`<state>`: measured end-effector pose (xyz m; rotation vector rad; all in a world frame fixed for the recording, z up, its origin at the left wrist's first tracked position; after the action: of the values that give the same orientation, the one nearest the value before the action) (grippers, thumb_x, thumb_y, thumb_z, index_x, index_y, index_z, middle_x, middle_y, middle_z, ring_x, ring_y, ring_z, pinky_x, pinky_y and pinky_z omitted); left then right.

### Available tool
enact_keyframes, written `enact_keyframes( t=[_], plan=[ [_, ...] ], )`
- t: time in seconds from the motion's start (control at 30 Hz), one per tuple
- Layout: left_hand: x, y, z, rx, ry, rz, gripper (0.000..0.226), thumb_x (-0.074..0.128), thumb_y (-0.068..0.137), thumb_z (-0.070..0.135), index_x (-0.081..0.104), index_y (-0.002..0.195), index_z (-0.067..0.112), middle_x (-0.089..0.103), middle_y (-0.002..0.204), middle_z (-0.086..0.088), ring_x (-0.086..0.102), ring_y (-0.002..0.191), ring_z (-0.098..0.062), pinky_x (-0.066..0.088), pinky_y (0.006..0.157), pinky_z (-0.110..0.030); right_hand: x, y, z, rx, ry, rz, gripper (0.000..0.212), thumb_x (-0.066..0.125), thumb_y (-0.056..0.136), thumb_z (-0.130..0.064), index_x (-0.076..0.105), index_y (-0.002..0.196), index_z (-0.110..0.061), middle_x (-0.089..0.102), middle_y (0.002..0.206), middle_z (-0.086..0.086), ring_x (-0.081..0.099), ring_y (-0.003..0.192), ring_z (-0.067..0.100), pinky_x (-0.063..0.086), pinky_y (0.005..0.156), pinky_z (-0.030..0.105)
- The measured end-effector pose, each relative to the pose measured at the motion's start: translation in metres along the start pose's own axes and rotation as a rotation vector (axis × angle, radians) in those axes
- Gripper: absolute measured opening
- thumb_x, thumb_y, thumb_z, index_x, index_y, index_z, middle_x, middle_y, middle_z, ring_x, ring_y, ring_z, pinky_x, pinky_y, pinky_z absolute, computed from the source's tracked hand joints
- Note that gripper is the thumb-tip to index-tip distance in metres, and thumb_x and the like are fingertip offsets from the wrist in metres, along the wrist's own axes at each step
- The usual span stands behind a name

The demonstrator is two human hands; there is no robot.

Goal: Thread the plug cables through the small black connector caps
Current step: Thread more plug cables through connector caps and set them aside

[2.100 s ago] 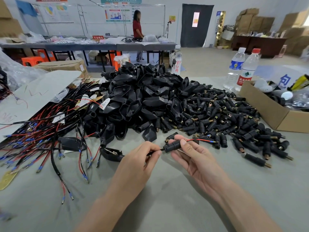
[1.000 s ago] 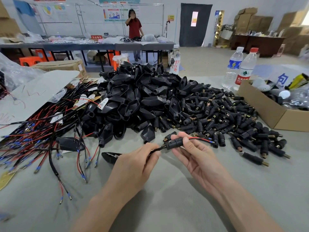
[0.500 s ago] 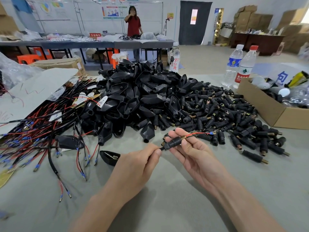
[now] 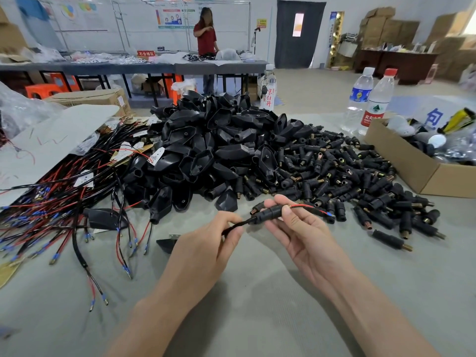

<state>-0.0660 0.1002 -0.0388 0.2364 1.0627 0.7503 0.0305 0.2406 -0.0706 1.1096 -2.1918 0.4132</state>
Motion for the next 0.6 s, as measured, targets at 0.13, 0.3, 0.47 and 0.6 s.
enact_keyframes(
  t=[0.13, 0.3, 0.47, 0.6],
  plan=[
    [-0.002, -0.001, -0.002, -0.004, 0.026, 0.051, 0.010, 0.048, 0.097, 0.048, 0.050, 0.102, 0.040, 0.066, 0.087, 0.016, 0.064, 0.073, -0.007, 0.046, 0.072, -0.028, -0.001, -0.001, -0.002, -0.005, -0.011, -0.005, 0.022, 0.061, 0.087, -0.011, 0.079, 0.101, -0.010, 0.070, 0.122, 0.016, 0.071, 0.108, 0.024, 0.059, 0.084, 0.027],
    [0.000, -0.001, 0.001, 0.023, 0.017, 0.038, 0.009, 0.047, 0.099, 0.044, 0.052, 0.097, 0.037, 0.062, 0.072, 0.011, 0.060, 0.063, -0.012, 0.047, 0.056, -0.030, 0.004, -0.003, 0.006, 0.035, -0.010, -0.031, 0.023, 0.062, 0.088, -0.011, 0.075, 0.107, -0.007, 0.070, 0.122, 0.016, 0.072, 0.105, 0.022, 0.059, 0.083, 0.027],
    [0.003, 0.000, 0.003, 0.034, -0.006, 0.034, 0.015, 0.041, 0.097, 0.050, 0.051, 0.101, 0.038, 0.064, 0.077, 0.013, 0.060, 0.065, -0.010, 0.046, 0.055, -0.029, 0.011, -0.004, 0.010, 0.060, -0.029, -0.073, 0.021, 0.062, 0.089, -0.011, 0.078, 0.103, -0.008, 0.068, 0.125, 0.016, 0.069, 0.110, 0.024, 0.058, 0.084, 0.027],
    [-0.003, 0.001, -0.003, -0.012, -0.029, 0.083, 0.013, 0.050, 0.093, 0.050, 0.049, 0.101, 0.040, 0.066, 0.089, 0.021, 0.063, 0.075, -0.004, 0.047, 0.066, -0.024, 0.008, -0.003, 0.004, 0.047, -0.012, -0.072, 0.022, 0.063, 0.088, -0.011, 0.078, 0.104, -0.010, 0.069, 0.125, 0.014, 0.069, 0.112, 0.024, 0.058, 0.084, 0.026]
  ],
)
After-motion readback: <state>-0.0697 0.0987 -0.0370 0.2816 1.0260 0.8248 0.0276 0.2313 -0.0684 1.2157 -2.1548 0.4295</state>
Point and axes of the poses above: each hand's wrist, its own y-axis towards the middle knuckle, its own x-axis out of the palm, z = x × y, the point moved 8 cm from there along y, towards the middle knuckle
